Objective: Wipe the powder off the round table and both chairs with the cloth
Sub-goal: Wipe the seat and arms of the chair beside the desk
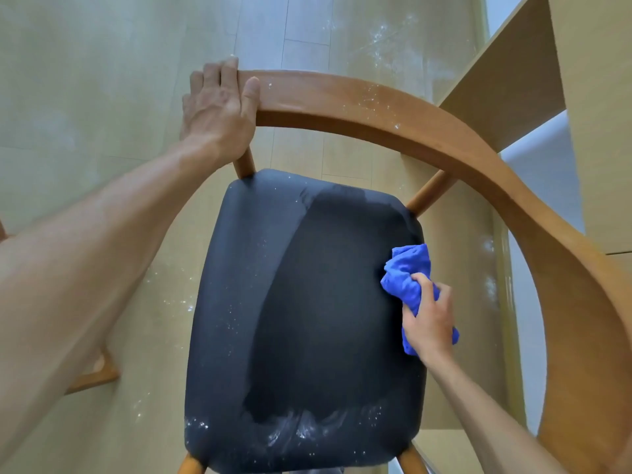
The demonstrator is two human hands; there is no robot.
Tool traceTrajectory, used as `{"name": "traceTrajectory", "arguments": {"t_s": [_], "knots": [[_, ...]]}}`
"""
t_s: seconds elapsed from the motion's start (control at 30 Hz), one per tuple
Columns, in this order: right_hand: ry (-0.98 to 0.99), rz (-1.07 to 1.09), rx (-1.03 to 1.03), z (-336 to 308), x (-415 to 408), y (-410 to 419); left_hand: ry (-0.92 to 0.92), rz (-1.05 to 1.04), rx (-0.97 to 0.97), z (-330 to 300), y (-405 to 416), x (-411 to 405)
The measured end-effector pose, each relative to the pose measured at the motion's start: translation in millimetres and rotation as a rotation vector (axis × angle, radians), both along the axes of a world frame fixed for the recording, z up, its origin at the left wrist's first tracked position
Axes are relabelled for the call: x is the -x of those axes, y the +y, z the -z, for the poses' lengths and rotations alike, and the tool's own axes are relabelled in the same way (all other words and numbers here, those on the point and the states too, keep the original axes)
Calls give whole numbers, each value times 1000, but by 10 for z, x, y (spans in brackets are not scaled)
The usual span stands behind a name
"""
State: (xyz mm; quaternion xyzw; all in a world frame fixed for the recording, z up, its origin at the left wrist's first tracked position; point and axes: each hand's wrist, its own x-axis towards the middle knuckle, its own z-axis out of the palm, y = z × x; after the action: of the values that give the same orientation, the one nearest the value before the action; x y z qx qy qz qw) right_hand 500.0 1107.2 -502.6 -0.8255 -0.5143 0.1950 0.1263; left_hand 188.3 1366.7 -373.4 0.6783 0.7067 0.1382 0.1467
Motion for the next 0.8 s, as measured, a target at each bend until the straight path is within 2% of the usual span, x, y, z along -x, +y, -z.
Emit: {"name": "traceTrajectory", "arguments": {"t_s": [0.17,0.27,0.37,0.43,0.5,0.57,0.7,0.8], "knots": [[-76,-433,151,-245,311,-635,-73,5,87,-47,-135,-26],[-54,-783,175,-381,694,-984,-56,32,106,-69,-188,9],[-44,-1192,247,-389,1013,-1126,-25,63,125,-74,-228,58],[-97,-1303,193,-355,1085,-1024,-11,83,122,-75,-244,80],[-125,-1234,59,-347,1017,-732,-15,99,113,-77,-234,89],[-123,-1051,-59,-343,871,-363,-11,101,90,-65,-223,96],[-146,-471,-10,-292,733,512,-14,105,57,7,-229,116],[16,-23,-12,-218,817,1157,-13,112,33,46,-221,123]]}}
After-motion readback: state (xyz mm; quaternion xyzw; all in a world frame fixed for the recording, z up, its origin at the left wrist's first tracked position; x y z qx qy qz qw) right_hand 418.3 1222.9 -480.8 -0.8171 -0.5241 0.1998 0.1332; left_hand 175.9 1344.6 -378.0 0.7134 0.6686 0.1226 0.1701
